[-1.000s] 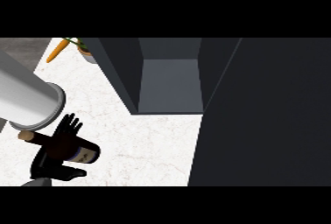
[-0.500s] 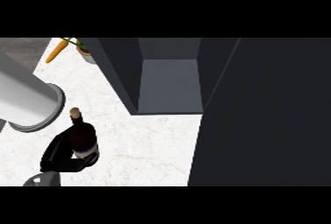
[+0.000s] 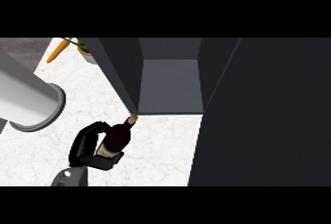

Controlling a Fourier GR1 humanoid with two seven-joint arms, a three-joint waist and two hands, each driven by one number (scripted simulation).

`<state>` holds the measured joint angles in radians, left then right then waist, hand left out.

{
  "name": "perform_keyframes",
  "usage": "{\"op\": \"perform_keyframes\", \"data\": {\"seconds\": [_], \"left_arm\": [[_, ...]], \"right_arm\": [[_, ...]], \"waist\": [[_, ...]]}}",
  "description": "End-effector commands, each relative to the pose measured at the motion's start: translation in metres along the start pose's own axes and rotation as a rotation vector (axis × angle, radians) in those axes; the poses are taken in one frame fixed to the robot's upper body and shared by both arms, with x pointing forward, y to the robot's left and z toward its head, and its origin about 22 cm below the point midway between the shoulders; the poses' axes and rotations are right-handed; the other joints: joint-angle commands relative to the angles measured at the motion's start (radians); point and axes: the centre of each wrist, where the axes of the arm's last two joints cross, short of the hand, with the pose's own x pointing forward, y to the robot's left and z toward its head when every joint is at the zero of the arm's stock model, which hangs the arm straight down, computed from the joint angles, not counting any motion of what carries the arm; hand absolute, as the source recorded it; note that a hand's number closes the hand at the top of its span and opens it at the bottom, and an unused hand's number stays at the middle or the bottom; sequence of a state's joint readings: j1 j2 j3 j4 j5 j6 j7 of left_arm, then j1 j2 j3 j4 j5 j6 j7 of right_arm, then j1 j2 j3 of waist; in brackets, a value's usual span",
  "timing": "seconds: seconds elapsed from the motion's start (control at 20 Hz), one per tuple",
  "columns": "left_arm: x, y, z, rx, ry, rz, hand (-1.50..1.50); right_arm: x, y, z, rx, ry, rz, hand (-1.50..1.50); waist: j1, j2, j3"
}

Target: Pick up the wine, place it into the cabinet and close the cabinet

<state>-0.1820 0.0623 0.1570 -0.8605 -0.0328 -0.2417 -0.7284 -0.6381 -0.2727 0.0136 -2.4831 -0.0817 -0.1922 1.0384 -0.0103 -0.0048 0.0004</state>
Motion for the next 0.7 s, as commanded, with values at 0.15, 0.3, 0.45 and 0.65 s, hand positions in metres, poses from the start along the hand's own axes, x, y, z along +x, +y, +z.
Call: {"op": "perform_keyframes", "data": {"seconds": [0.15,0.3,0.45,0.65], "left_arm": [[0.002,-0.041,-0.032,0.062,-0.15,-0.029,1.5],[0.028,-0.011,-0.03,0.034,-0.201,-0.037,1.5],[0.045,-0.049,-0.025,0.004,-0.243,-0.029,1.5],[0.078,-0.095,-0.05,-0.054,-0.229,0.067,1.5]], "right_arm": [[0.005,0.001,0.013,0.067,0.019,-0.022,-1.5],[0.006,0.008,0.029,0.059,0.018,-0.042,-1.5],[0.011,-0.014,0.006,0.051,0.029,-0.031,-1.5],[0.002,-0.002,0.025,0.059,0.027,-0.046,-1.5]], "waist": [[-0.002,0.003,-0.002],[0.009,-0.002,-0.001],[0.017,-0.003,0.001],[0.005,-0.005,0.0]]}}
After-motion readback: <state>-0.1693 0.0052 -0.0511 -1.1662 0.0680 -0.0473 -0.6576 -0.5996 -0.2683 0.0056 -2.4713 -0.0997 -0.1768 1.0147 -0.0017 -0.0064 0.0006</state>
